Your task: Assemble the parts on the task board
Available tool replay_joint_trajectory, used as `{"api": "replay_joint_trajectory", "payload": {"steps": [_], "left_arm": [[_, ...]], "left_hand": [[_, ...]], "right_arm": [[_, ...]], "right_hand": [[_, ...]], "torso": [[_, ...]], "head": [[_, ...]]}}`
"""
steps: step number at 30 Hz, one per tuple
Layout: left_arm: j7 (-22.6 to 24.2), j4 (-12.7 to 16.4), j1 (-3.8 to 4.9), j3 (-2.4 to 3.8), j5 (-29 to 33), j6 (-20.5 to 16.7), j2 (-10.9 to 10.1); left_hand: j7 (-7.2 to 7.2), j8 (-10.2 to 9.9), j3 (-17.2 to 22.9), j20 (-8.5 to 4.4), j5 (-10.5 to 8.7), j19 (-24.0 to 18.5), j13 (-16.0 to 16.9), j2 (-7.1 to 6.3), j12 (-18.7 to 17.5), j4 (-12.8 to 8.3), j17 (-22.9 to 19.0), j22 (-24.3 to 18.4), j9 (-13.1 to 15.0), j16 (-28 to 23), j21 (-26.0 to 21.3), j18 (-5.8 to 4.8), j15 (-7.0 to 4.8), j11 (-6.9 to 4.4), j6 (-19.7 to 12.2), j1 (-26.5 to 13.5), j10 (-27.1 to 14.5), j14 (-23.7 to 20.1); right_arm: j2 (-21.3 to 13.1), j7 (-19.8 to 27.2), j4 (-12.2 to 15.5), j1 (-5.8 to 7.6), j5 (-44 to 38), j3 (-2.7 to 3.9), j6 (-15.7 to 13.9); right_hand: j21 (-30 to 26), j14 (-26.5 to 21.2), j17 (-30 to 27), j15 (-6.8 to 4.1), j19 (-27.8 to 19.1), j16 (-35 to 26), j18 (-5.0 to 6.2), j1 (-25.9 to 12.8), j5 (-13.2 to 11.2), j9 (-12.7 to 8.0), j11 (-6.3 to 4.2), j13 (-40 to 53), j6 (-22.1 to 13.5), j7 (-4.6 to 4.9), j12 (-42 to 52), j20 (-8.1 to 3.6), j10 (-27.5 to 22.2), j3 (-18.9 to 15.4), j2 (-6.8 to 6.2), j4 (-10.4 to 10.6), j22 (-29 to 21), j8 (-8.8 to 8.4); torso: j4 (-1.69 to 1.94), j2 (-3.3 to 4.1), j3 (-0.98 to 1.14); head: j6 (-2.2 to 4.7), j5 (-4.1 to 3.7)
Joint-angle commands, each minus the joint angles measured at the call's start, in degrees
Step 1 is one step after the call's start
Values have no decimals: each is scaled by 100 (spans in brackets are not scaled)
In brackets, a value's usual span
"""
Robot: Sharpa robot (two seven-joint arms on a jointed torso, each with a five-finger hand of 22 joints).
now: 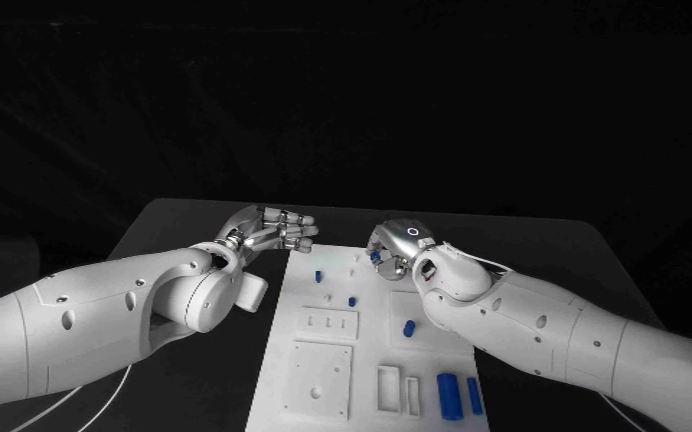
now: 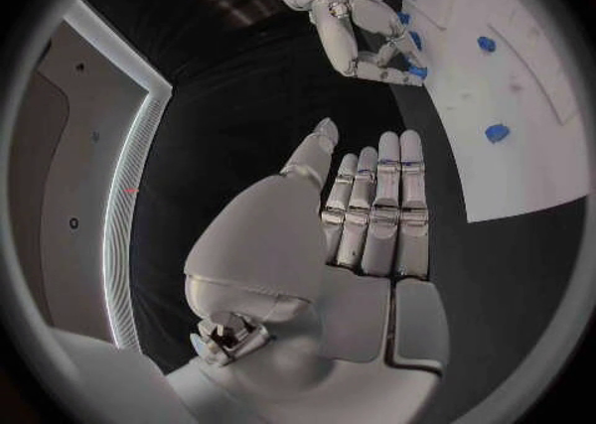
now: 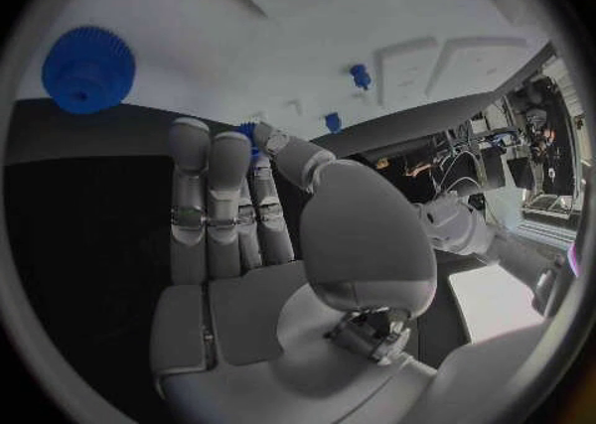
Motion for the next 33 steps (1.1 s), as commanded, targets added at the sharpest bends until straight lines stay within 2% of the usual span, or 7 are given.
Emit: {"api": "replay_joint_trajectory", "payload": {"steps": [1, 5, 14, 17, 21, 30, 33], "left_arm": [[26, 1, 9, 9, -20, 82, 32], [26, -4, 9, 11, -20, 86, 56], [27, -29, 10, 14, -20, 90, 114], [25, -23, 10, 17, -20, 90, 125], [22, -1, 11, 21, -21, 87, 135], [8, 110, 24, 36, -25, 88, 104], [7, 118, 34, 39, -26, 84, 93]], "left_hand": [[-2, 0, -35, -1, 7, 35, 5, 28, 14, -15, 5, -5, 3, 20, -20, -85, 34, -8, -34, -48, -9, -3], [-2, 0, -35, -1, 7, 35, 5, 28, 14, -15, 5, -5, 3, 20, -20, -85, 34, -8, -34, -48, -9, -3], [-2, 1, -39, -1, 7, 38, 5, 26, 15, -21, 5, -12, 4, 20, -22, -84, 34, -7, -37, -42, -10, -4], [-2, 1, -39, -1, 7, 38, 5, 26, 15, -21, 5, -12, 4, 20, -22, -84, 34, -7, -37, -42, -10, -4], [-2, 1, -39, -1, 7, 38, 5, 26, 15, -21, 5, -12, 4, 20, -22, -84, 34, -7, -37, -42, -10, -4], [-2, 1, -39, -1, 7, 38, 5, 26, 15, -21, 5, -12, 4, 20, -22, -84, 34, -7, -37, -42, -10, -4], [-2, 1, -39, -1, 7, 38, 5, 26, 15, -21, 5, -12, 4, 20, -22, -84, 34, -7, -37, -42, -10, -4]], "right_arm": [[108, -114, -83, 9, -126, 2, -181], [239, -147, -182, 12, -153, 2, -246], [521, -174, -445, 9, -223, 3, -241], [597, -179, -531, 3, -246, 3, -245], [666, -178, -623, -9, -263, 3, -245], [663, -218, -666, -17, -290, 3, -174], [631, -266, -643, -18, -318, 3, -175]], "right_hand": [[-20, -11, 2, -26, 53, 14, 121, 18, 12, 4, -186, 14, 27, -6, 26, -3, 236, 35, 0, -11, 9, 5], [-20, -11, 2, -26, 53, 14, 121, 18, 12, 4, -186, 14, 27, -6, 26, -3, 236, 35, 0, -11, 9, 5], [-184, -13, -3, -31, 106, 11, 123, 16, 17, 3, -187, 14, 27, -7, 27, -7, 236, 45, -4, -16, 176, 5], [-196, -14, -3, -31, 115, 12, 122, 12, 21, 3, -186, 13, 27, -5, 24, -8, 238, 52, -6, -21, 213, 6], [-262, -14, -6, -33, 133, 10, 123, 8, 25, 3, -185, 14, 27, -6, 26, -8, 235, 65, -11, -26, 290, 6], [-313, -11, -6, -35, 156, 12, 123, 6, 28, 3, -186, 14, 29, -7, 26, -11, 236, 72, -11, -29, 356, 5], [-313, -11, -6, -35, 156, 12, 123, 6, 28, 3, -186, 14, 29, -7, 26, -11, 236, 72, -11, -29, 356, 5]], "torso": [[12, 7, -6], [21, 13, -3], [86, 27, -44], [120, 35, -59], [159, 50, -83], [174, 86, -117], [165, 93, -115]], "head": [[-3, 10], [-4, 25], [15, -12], [31, -30], [12, -35], [-3, -48], [-6, -42]]}}
